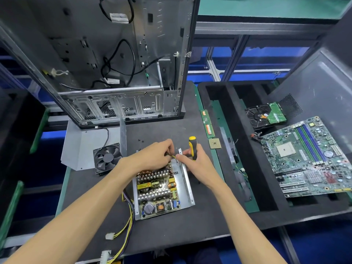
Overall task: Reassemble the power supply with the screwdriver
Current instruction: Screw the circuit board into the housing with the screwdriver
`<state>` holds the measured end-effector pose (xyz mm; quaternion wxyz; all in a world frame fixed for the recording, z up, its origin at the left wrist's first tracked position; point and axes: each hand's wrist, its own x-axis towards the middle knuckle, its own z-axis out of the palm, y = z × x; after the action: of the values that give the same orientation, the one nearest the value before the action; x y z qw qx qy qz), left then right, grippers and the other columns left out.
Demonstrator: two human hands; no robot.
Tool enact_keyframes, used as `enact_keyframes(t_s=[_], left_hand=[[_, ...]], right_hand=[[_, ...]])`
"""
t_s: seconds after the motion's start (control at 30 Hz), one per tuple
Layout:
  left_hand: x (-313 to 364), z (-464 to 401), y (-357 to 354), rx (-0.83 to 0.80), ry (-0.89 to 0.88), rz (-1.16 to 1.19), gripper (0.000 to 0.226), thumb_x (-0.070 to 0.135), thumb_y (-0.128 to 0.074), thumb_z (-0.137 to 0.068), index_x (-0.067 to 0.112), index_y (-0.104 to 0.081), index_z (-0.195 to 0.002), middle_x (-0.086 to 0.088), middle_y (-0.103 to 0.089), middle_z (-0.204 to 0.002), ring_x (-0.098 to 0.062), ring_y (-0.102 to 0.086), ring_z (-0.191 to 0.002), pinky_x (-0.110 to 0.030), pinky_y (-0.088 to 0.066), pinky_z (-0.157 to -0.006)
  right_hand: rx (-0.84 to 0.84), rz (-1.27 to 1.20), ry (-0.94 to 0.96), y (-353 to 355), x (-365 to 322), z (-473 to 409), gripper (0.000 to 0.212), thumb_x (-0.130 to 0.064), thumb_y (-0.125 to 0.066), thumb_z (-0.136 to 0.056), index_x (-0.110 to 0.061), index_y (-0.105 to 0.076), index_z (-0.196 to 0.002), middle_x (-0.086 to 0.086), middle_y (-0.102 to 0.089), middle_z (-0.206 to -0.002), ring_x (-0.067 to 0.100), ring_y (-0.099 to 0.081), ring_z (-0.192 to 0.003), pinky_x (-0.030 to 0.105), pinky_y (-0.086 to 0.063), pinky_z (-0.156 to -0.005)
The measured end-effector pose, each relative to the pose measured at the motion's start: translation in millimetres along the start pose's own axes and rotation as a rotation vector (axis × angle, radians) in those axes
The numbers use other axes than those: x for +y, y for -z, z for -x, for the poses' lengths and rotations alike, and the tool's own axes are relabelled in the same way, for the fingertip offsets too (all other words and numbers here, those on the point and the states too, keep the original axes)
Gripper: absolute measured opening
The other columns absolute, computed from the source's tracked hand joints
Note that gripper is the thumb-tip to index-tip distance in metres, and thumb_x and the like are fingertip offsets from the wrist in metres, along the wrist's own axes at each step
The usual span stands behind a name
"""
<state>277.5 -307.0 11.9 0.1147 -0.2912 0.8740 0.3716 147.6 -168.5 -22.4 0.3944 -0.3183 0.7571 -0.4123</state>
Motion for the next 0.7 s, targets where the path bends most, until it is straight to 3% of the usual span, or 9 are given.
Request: enact_keyframes(t_s=[0.1, 0.17, 0.23, 0.3, 0.37, 0.5, 0.57, 0.63, 0.7], left_hand=[[0, 1, -1, -0.008, -0.053, -0.026, 0.016, 0.015, -0.058, -0.097, 0.022, -0.05, -0.109, 0.001, -0.069, -0.107, -0.018, -0.058, -0.098, -0.032, -0.044, -0.08], [3, 2, -3, -0.014, -0.096, -0.04, 0.015, 0.009, -0.056, -0.096, 0.024, -0.058, -0.096, 0.001, -0.065, -0.099, -0.021, -0.06, -0.097, -0.03, -0.043, -0.079], [8, 4, -13, -0.03, -0.114, -0.05, 0.019, 0.005, -0.05, -0.095, 0.02, -0.062, -0.092, -0.003, -0.055, -0.107, -0.024, -0.054, -0.108, -0.029, -0.041, -0.089], [11, 7, -28, 0.036, -0.121, -0.147, 0.023, 0.005, -0.046, -0.095, 0.01, -0.067, -0.104, -0.009, -0.043, -0.12, -0.026, -0.039, -0.116, -0.033, -0.034, -0.102], [10, 14, -37, 0.117, -0.145, -0.247, 0.027, 0.007, -0.046, -0.094, 0.01, -0.064, -0.114, -0.007, -0.039, -0.12, -0.026, -0.037, -0.112, -0.036, -0.036, -0.099], [9, 29, -23, 0.023, -0.111, 0.032, 0.024, 0.014, -0.038, -0.102, 0.022, -0.039, -0.124, 0.004, -0.056, -0.116, -0.017, -0.062, -0.092, -0.038, -0.051, -0.082], [9, 31, -7, 0.024, -0.092, 0.112, 0.03, 0.018, -0.034, -0.105, 0.03, -0.031, -0.131, 0.016, -0.059, -0.127, -0.005, -0.063, -0.101, -0.029, -0.05, -0.088], [6, 27, 10, 0.101, -0.067, 0.108, 0.036, 0.013, -0.036, -0.104, 0.028, -0.039, -0.136, 0.007, -0.058, -0.139, -0.008, -0.059, -0.116, -0.029, -0.046, -0.098], [-5, 18, 28, 0.254, 0.003, 0.041, 0.036, 0.005, -0.042, -0.099, 0.023, -0.058, -0.126, 0.002, -0.063, -0.131, -0.01, -0.059, -0.11, -0.029, -0.048, -0.098]], right_hand=[[0.005, 0.014, -0.003, 0, 0, 0, 0.037, -0.047, -0.075, -0.087, -0.023, -0.054, -0.105, -0.01, -0.066, -0.103, 0.0, -0.064, -0.086, 0.026, -0.048, -0.076], [0.007, 0.026, 0.013, -1, -1, 0, 0.039, -0.055, -0.07, -0.087, -0.023, -0.055, -0.102, -0.01, -0.067, -0.097, -0.004, -0.062, -0.083, 0.023, -0.045, -0.072], [0.001, 0.01, 0.013, -3, -3, 2, 0.049, -0.07, -0.056, -0.085, -0.022, -0.054, -0.098, -0.003, -0.068, -0.093, 0.006, -0.064, -0.086, 0.033, -0.051, -0.076], [-0.007, -0.03, -0.006, -5, -7, 2, 0.058, -0.077, -0.043, -0.082, -0.021, -0.053, -0.095, 0.004, -0.068, -0.095, 0.021, -0.066, -0.092, 0.047, -0.056, -0.086], [0.002, -0.037, 0.001, -6, -13, 1, 0.061, -0.079, -0.038, -0.082, -0.021, -0.052, -0.094, 0.005, -0.068, -0.095, 0.022, -0.065, -0.091, 0.049, -0.055, -0.089], [0.071, -0.035, 0.068, -4, -22, -3, 0.044, -0.075, -0.037, -0.085, -0.032, -0.044, -0.081, -0.011, -0.056, -0.071, 0.006, -0.048, -0.064, 0.036, -0.044, -0.068], [0.097, -0.045, 0.109, -3, -31, -5, 0.033, -0.069, -0.038, -0.088, -0.039, -0.039, -0.074, -0.016, -0.046, -0.062, 0.002, -0.037, -0.056, 0.031, -0.034, -0.061], [0.103, -0.111, 0.154, -2, -43, -7, 0.028, -0.059, -0.04, -0.09, -0.04, -0.034, -0.071, -0.014, -0.036, -0.06, 0.008, -0.03, -0.057, 0.035, -0.029, -0.058], [0.119, -0.201, 0.176, -1, -56, -11, 0.025, -0.045, -0.042, -0.092, -0.039, -0.032, -0.07, -0.011, -0.031, -0.064, 0.012, -0.026, -0.059, 0.039, -0.024, -0.058]])
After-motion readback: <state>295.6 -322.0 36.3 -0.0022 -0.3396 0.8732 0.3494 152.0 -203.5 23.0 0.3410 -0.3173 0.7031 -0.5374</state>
